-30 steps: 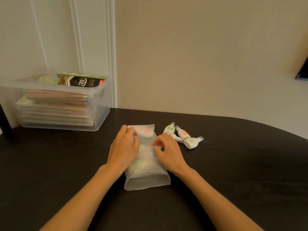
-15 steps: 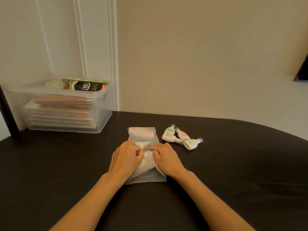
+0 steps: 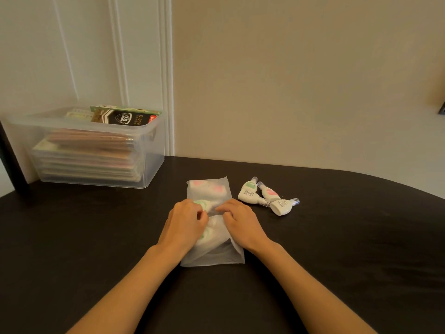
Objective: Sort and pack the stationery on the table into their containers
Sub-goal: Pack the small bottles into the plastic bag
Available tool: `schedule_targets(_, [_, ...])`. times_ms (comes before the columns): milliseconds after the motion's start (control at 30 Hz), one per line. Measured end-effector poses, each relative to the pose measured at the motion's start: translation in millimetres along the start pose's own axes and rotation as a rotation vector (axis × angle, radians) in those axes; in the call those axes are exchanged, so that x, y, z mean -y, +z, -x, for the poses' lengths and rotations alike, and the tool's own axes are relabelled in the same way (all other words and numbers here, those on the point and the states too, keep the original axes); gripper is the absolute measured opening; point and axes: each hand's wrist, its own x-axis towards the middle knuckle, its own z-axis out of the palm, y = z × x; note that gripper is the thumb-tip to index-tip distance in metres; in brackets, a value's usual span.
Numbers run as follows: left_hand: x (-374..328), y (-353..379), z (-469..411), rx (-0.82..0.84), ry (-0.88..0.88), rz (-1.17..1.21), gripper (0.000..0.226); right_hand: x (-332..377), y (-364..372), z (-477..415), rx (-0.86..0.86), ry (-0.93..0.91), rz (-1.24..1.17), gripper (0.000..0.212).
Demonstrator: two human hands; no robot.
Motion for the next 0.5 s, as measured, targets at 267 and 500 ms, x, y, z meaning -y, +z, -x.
schedule_targets(267, [2, 5, -8, 0.082, -0.019, 0.010, 0.027, -2, 3, -3, 0.032, 0.010, 0.044, 0.039])
schedule_targets(500, [2, 6, -17, 0.181, -0.010, -0.029, 0.037, -2, 4, -5, 0.058, 0.045, 0.035, 0.041])
